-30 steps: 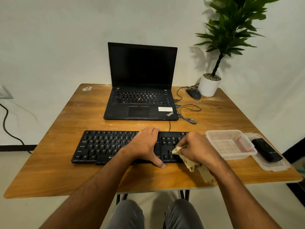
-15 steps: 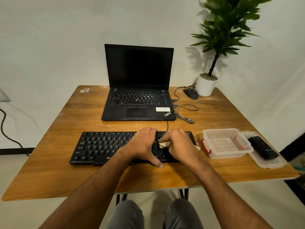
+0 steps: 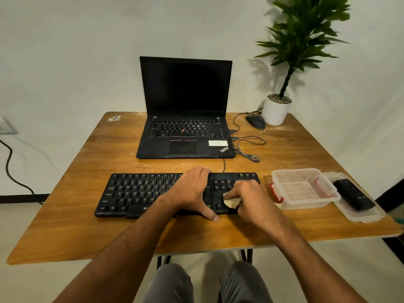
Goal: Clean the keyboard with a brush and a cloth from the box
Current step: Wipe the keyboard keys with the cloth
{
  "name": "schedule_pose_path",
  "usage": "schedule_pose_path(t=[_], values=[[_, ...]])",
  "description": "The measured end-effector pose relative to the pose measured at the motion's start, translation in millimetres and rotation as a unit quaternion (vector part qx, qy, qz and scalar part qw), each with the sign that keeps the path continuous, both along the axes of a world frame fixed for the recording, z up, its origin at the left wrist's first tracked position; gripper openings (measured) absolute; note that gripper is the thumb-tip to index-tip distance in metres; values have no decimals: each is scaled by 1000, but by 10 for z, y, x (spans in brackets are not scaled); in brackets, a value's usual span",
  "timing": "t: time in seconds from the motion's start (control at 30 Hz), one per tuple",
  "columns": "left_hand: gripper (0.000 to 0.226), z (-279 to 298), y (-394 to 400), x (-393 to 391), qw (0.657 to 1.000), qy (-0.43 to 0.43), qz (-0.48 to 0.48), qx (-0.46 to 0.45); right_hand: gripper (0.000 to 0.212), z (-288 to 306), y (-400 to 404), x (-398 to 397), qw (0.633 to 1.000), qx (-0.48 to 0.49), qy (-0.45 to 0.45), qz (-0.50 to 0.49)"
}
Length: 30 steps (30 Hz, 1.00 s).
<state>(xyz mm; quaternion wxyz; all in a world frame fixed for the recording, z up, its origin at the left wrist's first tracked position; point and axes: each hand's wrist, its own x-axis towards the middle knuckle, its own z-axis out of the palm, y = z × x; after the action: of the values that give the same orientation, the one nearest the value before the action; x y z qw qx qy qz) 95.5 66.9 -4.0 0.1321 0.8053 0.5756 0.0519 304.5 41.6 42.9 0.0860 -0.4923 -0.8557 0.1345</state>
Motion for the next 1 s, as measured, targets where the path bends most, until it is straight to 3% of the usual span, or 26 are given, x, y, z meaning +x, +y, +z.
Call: schedule_pose_path(t=[0.1, 0.2, 0.3, 0.43, 0.53, 0.63, 0.73, 0.9, 1.0], values=[[143, 2, -1, 3, 1000, 0, 3, -7, 33, 98, 50, 110, 999, -25, 5, -39], [143, 1, 1, -3, 1000, 1, 3, -12, 30, 141, 103, 31, 994, 4, 72, -77], [139, 12, -16, 11, 1000, 3, 1, -13, 36, 50, 10, -99, 998, -8, 51, -46], [139, 30, -2, 21, 1000, -1, 8, -18, 28, 136, 26, -54, 998, -34, 31, -40], [137, 29, 0, 12, 1000, -1, 5, -14, 38, 153, 72, -182, 997, 2, 67, -48], [134, 27, -21, 13, 1000, -2, 1, -13, 40, 25, 4, -312, 999, 13, 48, 15], [132, 28, -8, 11, 1000, -7, 3, -5, 34, 82, 38, -136, 997, -64, 40, 32], [140, 16, 6, 2, 1000, -6, 4, -13, 43, 106, 187, 13, 987, 7, 143, -79], [135, 8, -4, 3, 1000, -9, 2, -8, 46, -31, 51, -103, 996, 5, 88, 8]])
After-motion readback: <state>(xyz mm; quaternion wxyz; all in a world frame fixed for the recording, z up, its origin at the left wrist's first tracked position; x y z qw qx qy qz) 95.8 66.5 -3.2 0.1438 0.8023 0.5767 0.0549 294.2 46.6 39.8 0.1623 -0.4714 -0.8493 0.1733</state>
